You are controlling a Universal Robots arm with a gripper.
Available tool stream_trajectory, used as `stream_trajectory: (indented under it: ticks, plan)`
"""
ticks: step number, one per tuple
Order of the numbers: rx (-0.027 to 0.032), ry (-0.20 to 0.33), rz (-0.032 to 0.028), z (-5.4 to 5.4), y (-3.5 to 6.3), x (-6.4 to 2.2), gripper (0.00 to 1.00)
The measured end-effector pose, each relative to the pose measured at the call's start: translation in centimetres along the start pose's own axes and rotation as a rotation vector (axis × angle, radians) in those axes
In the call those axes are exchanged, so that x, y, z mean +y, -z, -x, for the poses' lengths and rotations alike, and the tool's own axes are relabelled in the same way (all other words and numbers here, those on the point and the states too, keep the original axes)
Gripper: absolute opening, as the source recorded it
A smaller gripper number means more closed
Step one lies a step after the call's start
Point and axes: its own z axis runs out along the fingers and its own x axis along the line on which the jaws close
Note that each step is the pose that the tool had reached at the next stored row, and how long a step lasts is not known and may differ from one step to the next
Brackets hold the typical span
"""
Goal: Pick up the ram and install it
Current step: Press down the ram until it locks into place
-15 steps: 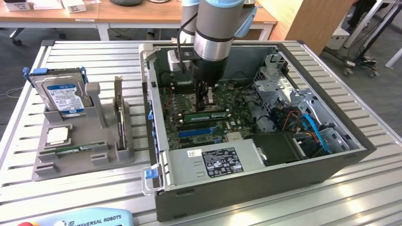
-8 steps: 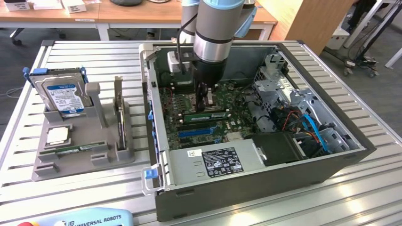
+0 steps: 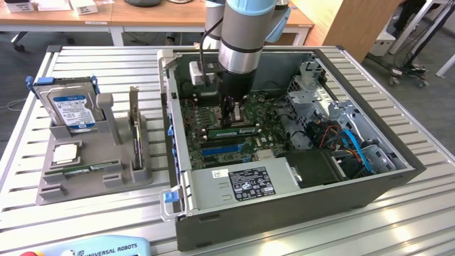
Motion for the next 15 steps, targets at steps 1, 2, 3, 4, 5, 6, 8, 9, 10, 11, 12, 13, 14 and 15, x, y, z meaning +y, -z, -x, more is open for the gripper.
stream_trajectory:
  ticks: [1,2,3,4,5,6,8,9,10,11,12,13,14,15]
  plan:
    - [0.0001,0.000,0.0001,0.00,-0.04,0.00,0.10]
    - [0.0002,0.000,0.0001,0.00,-0.04,0.00,0.10]
    - [0.0003,0.000,0.0002,-0.01,-0.04,0.00,0.10]
    - [0.0002,0.000,0.0001,0.00,-0.04,0.00,0.10]
    - [0.0001,0.000,0.0001,0.00,-0.05,0.00,0.10]
    - [0.0000,0.000,0.0000,0.00,-0.06,0.00,0.10]
    - [-0.0004,0.000,-0.0002,0.01,-0.19,0.00,0.10]
    - [0.0000,0.000,0.0000,0.00,-0.25,0.00,0.10]
    - [-0.0001,0.000,-0.0001,0.00,-0.32,0.00,0.10]
    - [0.0000,0.000,0.0000,0.00,-0.39,0.00,0.10]
    - [0.0001,0.000,0.0000,0.00,-0.45,0.00,0.10]
    - [0.0000,0.000,0.0000,0.00,-0.51,0.00,0.10]
    - [0.0000,0.000,0.0000,0.00,-0.56,0.00,0.10]
    - [0.0002,0.000,0.0001,-0.01,-0.56,0.00,0.10]
